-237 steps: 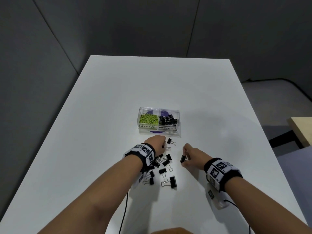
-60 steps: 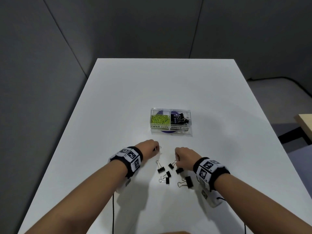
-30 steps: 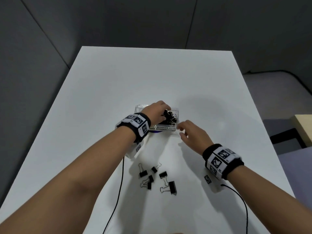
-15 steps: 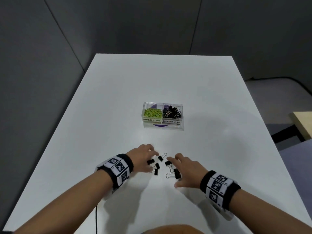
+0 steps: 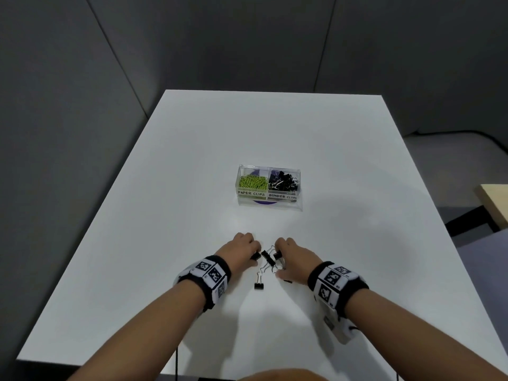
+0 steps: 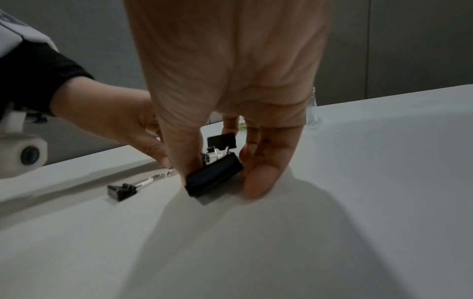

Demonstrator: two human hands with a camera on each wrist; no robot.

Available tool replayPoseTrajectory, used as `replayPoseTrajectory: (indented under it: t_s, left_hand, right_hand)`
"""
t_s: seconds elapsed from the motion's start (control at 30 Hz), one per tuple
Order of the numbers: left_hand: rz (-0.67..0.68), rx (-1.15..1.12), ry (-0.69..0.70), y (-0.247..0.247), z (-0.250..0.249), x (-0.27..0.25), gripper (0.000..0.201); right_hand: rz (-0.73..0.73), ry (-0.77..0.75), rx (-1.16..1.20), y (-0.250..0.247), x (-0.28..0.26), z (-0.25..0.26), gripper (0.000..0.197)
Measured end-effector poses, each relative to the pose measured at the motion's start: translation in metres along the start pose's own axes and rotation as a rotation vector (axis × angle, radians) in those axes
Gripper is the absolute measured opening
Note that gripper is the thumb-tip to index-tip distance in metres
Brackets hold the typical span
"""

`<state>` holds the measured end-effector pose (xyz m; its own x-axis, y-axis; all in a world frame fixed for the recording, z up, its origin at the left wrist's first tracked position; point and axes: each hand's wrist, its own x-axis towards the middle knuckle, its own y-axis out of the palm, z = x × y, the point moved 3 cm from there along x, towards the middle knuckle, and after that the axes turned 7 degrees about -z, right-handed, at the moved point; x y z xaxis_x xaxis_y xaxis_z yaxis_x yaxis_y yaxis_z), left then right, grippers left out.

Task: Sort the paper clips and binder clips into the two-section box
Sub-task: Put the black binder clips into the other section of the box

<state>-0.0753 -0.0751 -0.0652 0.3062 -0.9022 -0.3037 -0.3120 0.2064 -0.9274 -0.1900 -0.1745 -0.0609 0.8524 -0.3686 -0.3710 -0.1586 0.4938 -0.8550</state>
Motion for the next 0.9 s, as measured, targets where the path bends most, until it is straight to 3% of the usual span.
replayPoseTrajectory:
  t_s: [0.13, 0.3, 0.43, 0.53, 0.77, 0.9]
  left_hand:
    - [0.019, 0.044, -0.016, -0.005, 0.002, 0.004, 0.043]
    - [-0.007, -0.188, -0.144, -0.006, 0.008, 0.008, 0.033]
    - [-0.02, -0.225, -0.149, -0.012, 0.006, 0.005, 0.026]
    - [-0.022, -0.225, -0.161, -0.017, 0.003, -0.001, 0.013]
    - [0.008, -0.107, -0.175, -0.014, -0.01, -0.016, 0.023]
    - [0.145, 0.0, -0.219, -0.008, -0.019, -0.018, 0.041]
  right_hand:
    - [-0.042, -0.038, -0.034, -0.002, 0.004, -0.001, 0.026]
    - [-0.068, -0.044, -0.082, 0.003, 0.0, -0.002, 0.023]
    - [-0.079, -0.001, -0.077, -0.002, 0.002, -0.007, 0.014]
    - [-0.107, 0.068, -0.059, -0.007, 0.004, -0.017, 0.02]
    - [-0.115, 0.178, 0.063, -0.019, 0.006, -0.034, 0.02]
    - [-0.144, 0.235, 0.22, -0.02, 0.008, -0.04, 0.029]
